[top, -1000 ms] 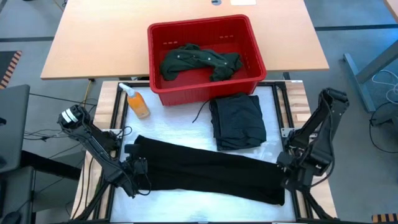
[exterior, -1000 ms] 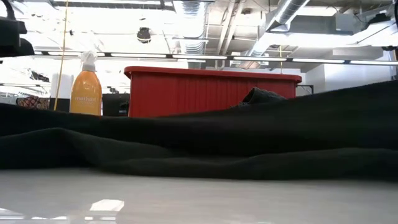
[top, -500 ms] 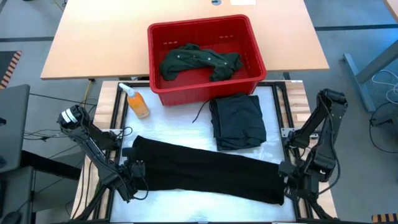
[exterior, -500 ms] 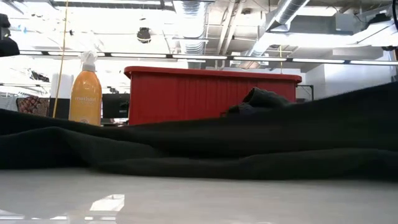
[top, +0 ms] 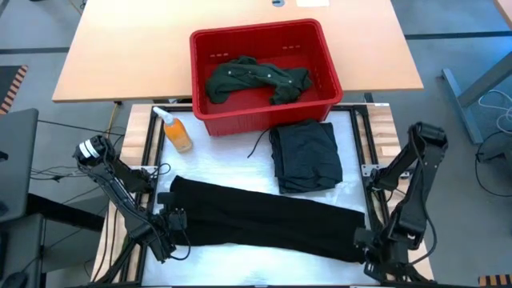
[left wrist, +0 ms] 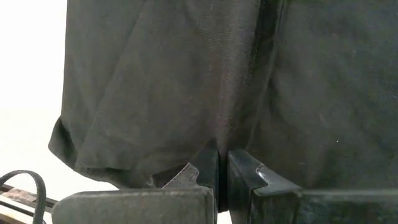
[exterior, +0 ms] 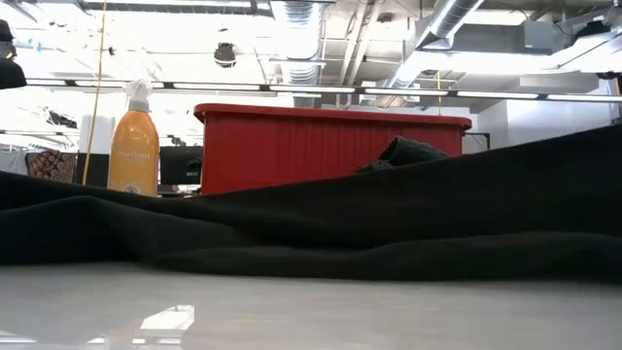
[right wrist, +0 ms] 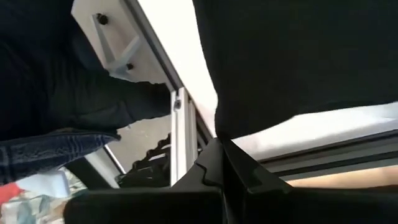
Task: Fold Laundry from Bin
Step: Fold the black shirt
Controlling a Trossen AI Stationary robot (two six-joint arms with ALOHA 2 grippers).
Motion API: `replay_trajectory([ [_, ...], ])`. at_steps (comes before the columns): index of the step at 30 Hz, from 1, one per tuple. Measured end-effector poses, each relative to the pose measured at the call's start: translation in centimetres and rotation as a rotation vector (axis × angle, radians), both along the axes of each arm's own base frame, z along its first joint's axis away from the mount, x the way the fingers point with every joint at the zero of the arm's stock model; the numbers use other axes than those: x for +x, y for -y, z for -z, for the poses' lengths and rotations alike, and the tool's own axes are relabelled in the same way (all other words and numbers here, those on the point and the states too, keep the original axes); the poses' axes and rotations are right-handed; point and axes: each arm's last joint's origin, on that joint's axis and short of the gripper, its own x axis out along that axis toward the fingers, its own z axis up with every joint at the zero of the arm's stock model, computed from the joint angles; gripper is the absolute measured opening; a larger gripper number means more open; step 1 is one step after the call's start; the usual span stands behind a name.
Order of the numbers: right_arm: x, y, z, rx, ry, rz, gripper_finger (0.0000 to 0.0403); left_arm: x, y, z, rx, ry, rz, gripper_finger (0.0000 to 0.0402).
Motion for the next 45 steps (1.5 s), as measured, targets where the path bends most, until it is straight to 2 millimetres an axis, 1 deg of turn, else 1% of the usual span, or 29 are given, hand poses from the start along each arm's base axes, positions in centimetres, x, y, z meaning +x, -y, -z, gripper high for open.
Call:
replay_trajectory([
  [7, 0.4, -1.3, 1.5, 0.01, -0.075, -0.007, 0.002, 0.0, 0.0, 0.0, 0.0, 0.001, -0.001, 0.0],
  [11, 0.4, -1.4, 2.0, -0.022, -0.098, 0.008, 0.0047, 0.0, 0.0, 0.0, 0.0, 0.001, -0.001, 0.0],
  [16, 0.1, -0.7, 2.0, -0.066, -0.166, 0.044, 0.0085, 0.0, 0.0, 0.0, -0.012, -0.016, -0.002, 0.0],
  [19, -0.3, 0.1, 1.4, -0.086, -0.189, 0.043, 0.0107, -0.1, 0.0, 0.0, -0.014, -0.02, 0.0, 0.0],
  [21, -0.4, 1.1, 0.9, -0.121, -0.174, 0.063, 0.012, 0.0, 0.0, 0.0, -0.011, -0.019, 0.003, 0.0],
  [25, 0.2, 3.3, 0.9, -0.285, -0.091, 0.161, 0.0142, 0.0, 0.0, 0.0, 0.006, 0.004, 0.008, 0.0],
  [27, 0.8, 4.3, 1.8, -0.335, -0.083, 0.183, 0.0146, 0.0, 0.0, 0.0, 0.011, 0.011, 0.008, 0.0],
  [31, 2.3, 6.2, 4.4, -0.394, -0.063, 0.145, 0.0147, 0.0, 0.0, 0.0, 0.011, 0.014, 0.006, 0.0],
  [34, 2.9, 7.7, 6.0, -0.437, -0.076, 0.115, 0.0146, 0.0, 0.0, 0.0, 0.004, 0.01, -0.004, 0.0],
  [38, 3.3, 8.7, 7.0, -0.458, -0.083, 0.094, 0.0146, 0.0, 0.0, 0.0, -0.012, -0.001, -0.015, 0.0],
  [41, 3.4, 8.8, 7.3, -0.439, -0.078, 0.067, 0.0143, 0.0, 0.0, 0.0, -0.011, 0.0, -0.017, 0.0],
  [45, 3.3, 8.8, 7.6, -0.429, -0.075, 0.032, 0.012, 0.0, 0.0, 0.0, 0.001, 0.017, -0.014, 0.0],
])
